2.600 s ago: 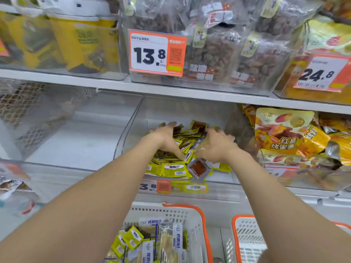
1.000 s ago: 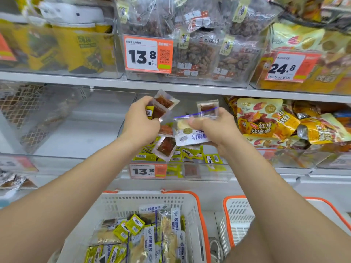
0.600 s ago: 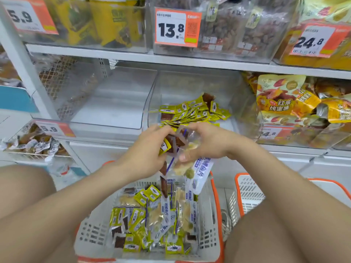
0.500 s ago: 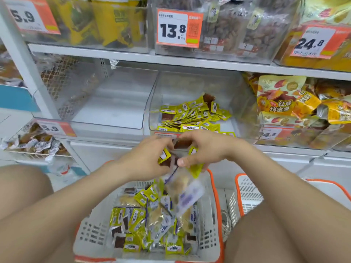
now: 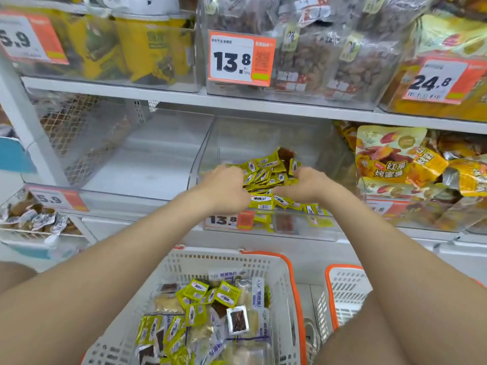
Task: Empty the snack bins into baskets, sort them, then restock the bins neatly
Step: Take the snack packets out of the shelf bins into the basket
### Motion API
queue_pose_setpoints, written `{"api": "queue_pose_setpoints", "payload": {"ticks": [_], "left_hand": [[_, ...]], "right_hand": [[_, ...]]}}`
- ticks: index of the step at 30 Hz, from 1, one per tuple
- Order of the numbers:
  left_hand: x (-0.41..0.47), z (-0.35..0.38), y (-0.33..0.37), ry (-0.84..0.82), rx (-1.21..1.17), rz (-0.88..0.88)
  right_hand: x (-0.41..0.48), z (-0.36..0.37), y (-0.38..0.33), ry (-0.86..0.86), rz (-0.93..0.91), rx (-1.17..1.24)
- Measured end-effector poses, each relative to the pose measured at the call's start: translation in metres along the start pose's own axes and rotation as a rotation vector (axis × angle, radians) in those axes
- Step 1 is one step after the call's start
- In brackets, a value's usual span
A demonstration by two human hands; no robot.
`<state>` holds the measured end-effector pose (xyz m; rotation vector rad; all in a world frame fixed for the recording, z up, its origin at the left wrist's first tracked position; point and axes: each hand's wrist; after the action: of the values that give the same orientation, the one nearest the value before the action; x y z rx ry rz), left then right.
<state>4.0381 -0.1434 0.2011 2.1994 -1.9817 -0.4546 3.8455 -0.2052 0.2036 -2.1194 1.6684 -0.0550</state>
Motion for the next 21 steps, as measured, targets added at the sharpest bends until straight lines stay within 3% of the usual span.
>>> {"api": "queue_pose_setpoints", "payload": {"ticks": [3,6,10,18,21], "left_hand": [[0.026,-0.008,0.024,-0.347,0.179,-0.144],[0.048,-0.006,0.033,-0.549,0.311,-0.191],[0.072,0.022,0.014,-0.487,0.238,-0.234],[0.080,0.041,0.013,-0.342,-0.074,-0.163],[0.079,0.041,0.012,-0.259,-0.309,-0.175]], "right_hand": [[0.009,0.004,-0.008,-0.141,-0.090,0.115],[0.028,0.014,-0.003,-0.193,0.019,0.201],[0.050,0.029,0.004,-0.240,0.078,0.316],[0.056,0.030,-0.002,-0.188,0.009,0.556],[0.058,0.033,0.002,-0.108,-0.021,0.640]]}}
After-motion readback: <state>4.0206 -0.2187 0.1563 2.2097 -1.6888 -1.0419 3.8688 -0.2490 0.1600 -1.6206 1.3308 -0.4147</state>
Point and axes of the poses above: each hand's wrist, its own x-axis towards the middle knuckle, its own z-axis out of the palm, y = z × x, and after that the axes turned 8 degrees about -z, right-handed
